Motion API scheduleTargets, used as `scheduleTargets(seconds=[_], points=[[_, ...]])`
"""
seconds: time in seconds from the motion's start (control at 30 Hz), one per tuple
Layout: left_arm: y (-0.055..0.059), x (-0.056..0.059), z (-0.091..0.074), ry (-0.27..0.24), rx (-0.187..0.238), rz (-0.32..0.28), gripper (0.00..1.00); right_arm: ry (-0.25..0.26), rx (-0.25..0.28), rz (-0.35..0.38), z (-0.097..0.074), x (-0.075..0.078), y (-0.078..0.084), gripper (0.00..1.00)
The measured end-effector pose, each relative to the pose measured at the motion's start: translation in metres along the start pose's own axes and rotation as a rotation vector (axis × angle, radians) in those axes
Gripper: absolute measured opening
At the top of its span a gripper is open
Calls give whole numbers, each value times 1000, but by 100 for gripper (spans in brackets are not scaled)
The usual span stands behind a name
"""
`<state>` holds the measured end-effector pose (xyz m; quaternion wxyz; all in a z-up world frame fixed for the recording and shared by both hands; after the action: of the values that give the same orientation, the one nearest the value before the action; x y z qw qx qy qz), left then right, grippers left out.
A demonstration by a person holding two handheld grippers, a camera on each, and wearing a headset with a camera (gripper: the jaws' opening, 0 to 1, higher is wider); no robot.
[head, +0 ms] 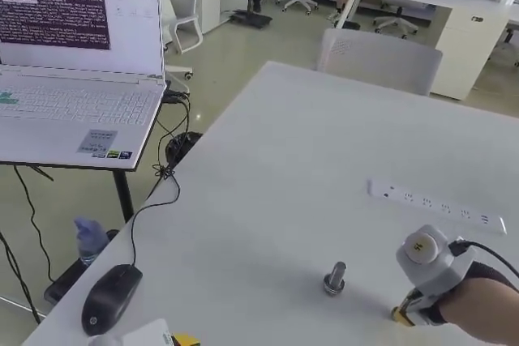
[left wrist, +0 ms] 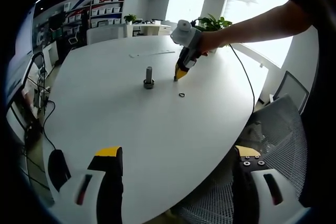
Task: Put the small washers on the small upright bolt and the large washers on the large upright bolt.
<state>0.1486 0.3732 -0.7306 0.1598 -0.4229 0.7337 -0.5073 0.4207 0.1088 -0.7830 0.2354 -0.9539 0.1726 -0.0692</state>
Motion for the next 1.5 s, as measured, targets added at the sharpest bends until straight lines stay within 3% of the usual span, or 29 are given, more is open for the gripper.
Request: scheduleTargets(seconds=[0.97,1.5], points=[[1,0,3,1,-8,-8,85,7,5,-14,0,3,-2,15],[0,3,2,1,-4,-6,84,-14,15,9,-4,2,-1,26]])
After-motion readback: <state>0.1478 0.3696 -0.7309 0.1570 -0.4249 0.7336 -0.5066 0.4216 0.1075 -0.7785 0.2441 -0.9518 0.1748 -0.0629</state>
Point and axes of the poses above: the centre of the closed fingertips' face, and the gripper's own axes: z roughly forward along the fingers, x roughly to its right, y roughly out of its underside, the point moved 9 cm from there along -z, roughly backward along the fingers, and after that the axes turned 14 degrees about x, right-handed, at the moved point
